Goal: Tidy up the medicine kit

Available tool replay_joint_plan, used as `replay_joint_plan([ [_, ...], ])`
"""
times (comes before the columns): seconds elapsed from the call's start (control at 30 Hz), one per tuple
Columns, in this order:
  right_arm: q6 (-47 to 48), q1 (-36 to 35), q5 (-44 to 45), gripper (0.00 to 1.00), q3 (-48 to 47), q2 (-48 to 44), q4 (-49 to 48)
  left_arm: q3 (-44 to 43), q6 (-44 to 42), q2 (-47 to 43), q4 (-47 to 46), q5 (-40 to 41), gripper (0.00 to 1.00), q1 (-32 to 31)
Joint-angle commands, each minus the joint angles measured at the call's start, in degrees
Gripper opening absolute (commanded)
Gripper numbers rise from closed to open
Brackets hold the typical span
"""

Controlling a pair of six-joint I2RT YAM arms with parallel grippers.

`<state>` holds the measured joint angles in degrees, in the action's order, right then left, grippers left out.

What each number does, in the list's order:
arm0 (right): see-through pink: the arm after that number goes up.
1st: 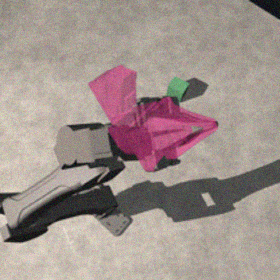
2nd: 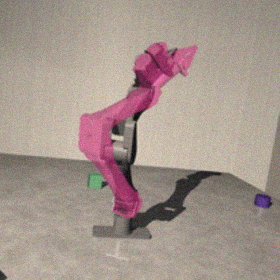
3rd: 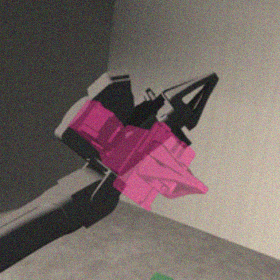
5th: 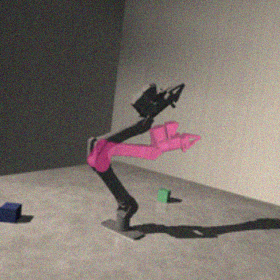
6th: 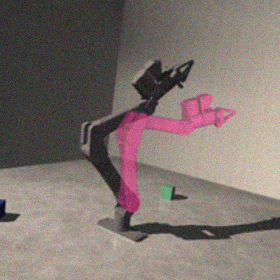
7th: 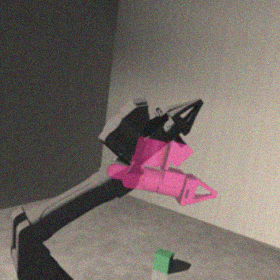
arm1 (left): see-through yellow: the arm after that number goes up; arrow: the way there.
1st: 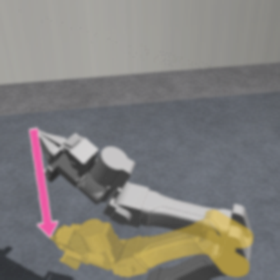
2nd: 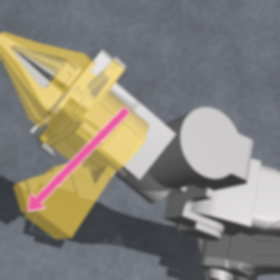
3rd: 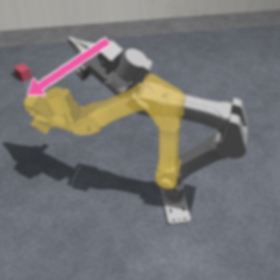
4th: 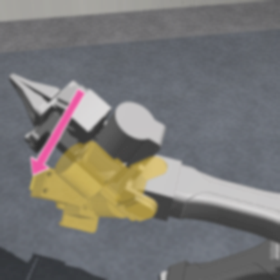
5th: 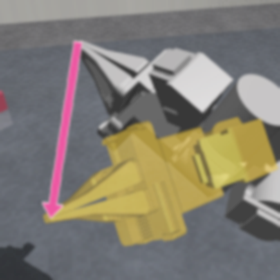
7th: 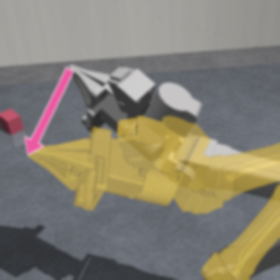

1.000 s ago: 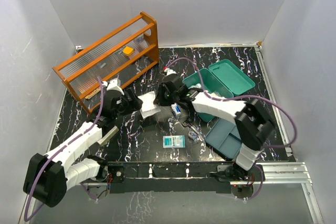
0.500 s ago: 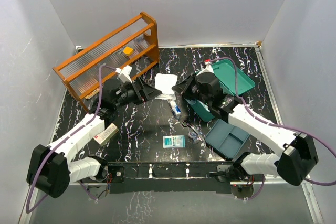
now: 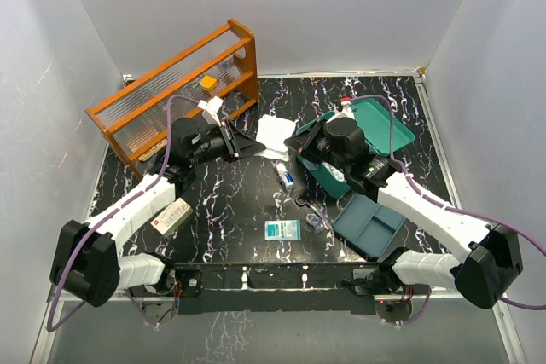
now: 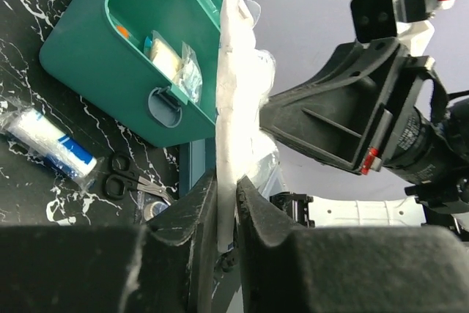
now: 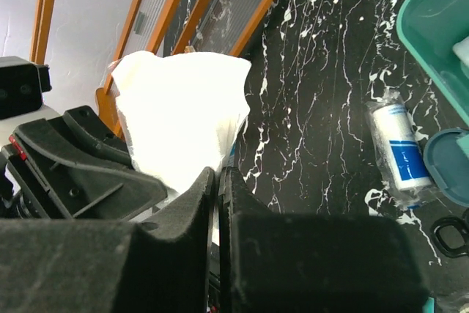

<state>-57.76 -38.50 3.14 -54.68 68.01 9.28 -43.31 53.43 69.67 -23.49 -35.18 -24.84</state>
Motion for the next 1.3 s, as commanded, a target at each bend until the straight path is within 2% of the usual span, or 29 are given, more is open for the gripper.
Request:
replay_joint_plan([
  [0.0, 3.5, 0.5, 2.9, 0.08, -1.2, -3.7, 1.2, -5.2, -4.7, 1.9, 1.3, -1.6, 0.11, 0.2],
  [0.03, 4.2, 0.6, 3.9, 0.18, -1.7, -4.2, 2.2, -6.3, -6.0, 2.7, 2.1, -1.8, 0.08, 0.2],
  [0.1, 5.9, 0.7, 7.2, 0.32, -2.7, -5.1, 5.1, -8.6, -8.4, 4.8, 4.1, -2.5, 0.06, 0.1],
  [0.17, 8.3, 0.9, 11.8, 0.37, -4.0, -6.1, 9.3, -11.2, -10.5, 7.8, 5.0, -3.7, 0.05, -0.8],
  [0.33, 11.7, 1.2, 25.9, 0.38, -6.3, -9.9, 18.8, -23.5, -20.3, 16.6, 15.1, -3.8, 0.06, -6.4],
  [0.47, 10.8, 1.3, 37.3, 0.39, -7.3, -14.6, 24.7, -30.9, -22.8, 24.2, 18.2, -5.5, 0.06, -9.8],
  [0.6, 9.4, 1.3, 42.9, 0.39, -7.0, -20.8, 26.5, -39.2, -25.3, 32.1, 21.4, -7.0, 0.06, -12.6],
  [0.73, 9.3, 1.3, 44.7, 0.39, -6.0, -24.7, 26.7, -49.7, -29.2, 40.7, 27.8, -8.7, 0.06, -14.6],
  [0.93, 7.6, 1.3, 43.9, 0.39, -6.0, -25.0, 27.9, -62.7, -32.6, 50.2, 35.2, -12.6, 0.06, -15.6],
  [1.27, 6.9, 1.2, 41.0, 0.4, -5.6, -22.0, 27.3, -65.9, -30.0, 56.3, 36.1, -16.1, 0.11, -17.5],
])
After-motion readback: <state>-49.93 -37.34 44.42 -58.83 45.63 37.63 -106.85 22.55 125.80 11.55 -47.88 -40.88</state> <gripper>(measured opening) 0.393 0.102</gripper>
